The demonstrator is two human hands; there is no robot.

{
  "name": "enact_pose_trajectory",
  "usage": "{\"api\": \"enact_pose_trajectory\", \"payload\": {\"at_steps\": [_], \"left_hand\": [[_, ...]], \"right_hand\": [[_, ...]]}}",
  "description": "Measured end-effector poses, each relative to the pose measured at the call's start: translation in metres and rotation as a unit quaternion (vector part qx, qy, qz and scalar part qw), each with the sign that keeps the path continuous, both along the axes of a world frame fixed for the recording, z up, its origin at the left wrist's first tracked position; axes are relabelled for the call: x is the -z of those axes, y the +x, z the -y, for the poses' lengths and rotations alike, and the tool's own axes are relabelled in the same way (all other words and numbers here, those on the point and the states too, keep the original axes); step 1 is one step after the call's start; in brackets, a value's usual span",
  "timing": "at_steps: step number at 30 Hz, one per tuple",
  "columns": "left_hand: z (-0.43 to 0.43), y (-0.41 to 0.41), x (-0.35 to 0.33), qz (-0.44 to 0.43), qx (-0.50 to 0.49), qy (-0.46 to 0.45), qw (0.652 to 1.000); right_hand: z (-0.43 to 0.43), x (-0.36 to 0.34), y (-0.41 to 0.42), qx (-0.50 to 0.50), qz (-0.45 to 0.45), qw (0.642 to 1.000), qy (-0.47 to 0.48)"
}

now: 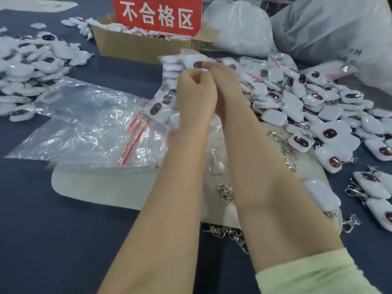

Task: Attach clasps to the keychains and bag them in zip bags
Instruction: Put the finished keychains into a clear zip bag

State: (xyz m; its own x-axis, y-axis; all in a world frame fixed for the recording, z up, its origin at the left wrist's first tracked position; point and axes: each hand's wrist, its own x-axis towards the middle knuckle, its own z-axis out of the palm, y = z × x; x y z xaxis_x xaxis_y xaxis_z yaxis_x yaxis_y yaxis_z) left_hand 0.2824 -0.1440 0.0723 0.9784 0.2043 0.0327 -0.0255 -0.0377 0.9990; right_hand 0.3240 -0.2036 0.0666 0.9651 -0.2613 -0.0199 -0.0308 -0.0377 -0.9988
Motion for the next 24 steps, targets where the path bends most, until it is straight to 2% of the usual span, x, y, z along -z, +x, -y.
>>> {"api": "enact_pose_trajectory", "payload": {"at_steps": [2, 7, 9, 13, 16, 18, 22, 24], "left_hand": [[0.011, -0.004, 0.003, 0.030, 0.022, 0.010, 0.999], [0.029, -0.015, 0.014, 0.083, 0.047, 0.153, 0.984], [0.034, -0.019, 0.021, 0.094, 0.055, 0.210, 0.972], [0.043, -0.023, 0.038, 0.086, 0.128, 0.329, 0.932], [0.046, -0.026, 0.057, 0.071, 0.166, 0.343, 0.922], [0.046, -0.027, 0.067, 0.075, 0.168, 0.345, 0.920], [0.045, -0.023, 0.073, 0.083, 0.158, 0.340, 0.924], [0.046, -0.022, 0.074, 0.086, 0.158, 0.350, 0.919]], "right_hand": [[0.009, 0.009, -0.013, 0.025, 0.007, 0.999, 0.046], [0.043, 0.008, -0.042, 0.127, 0.010, 0.992, -0.019], [0.061, 0.012, -0.055, 0.180, 0.002, 0.978, -0.107], [0.093, 0.028, -0.077, 0.218, -0.047, 0.916, -0.334], [0.099, 0.045, -0.082, 0.142, -0.094, 0.886, -0.432], [0.096, 0.055, -0.080, 0.121, -0.104, 0.852, -0.498], [0.093, 0.063, -0.073, 0.187, -0.111, 0.827, -0.519], [0.094, 0.064, -0.073, 0.212, -0.080, 0.833, -0.505]]}}
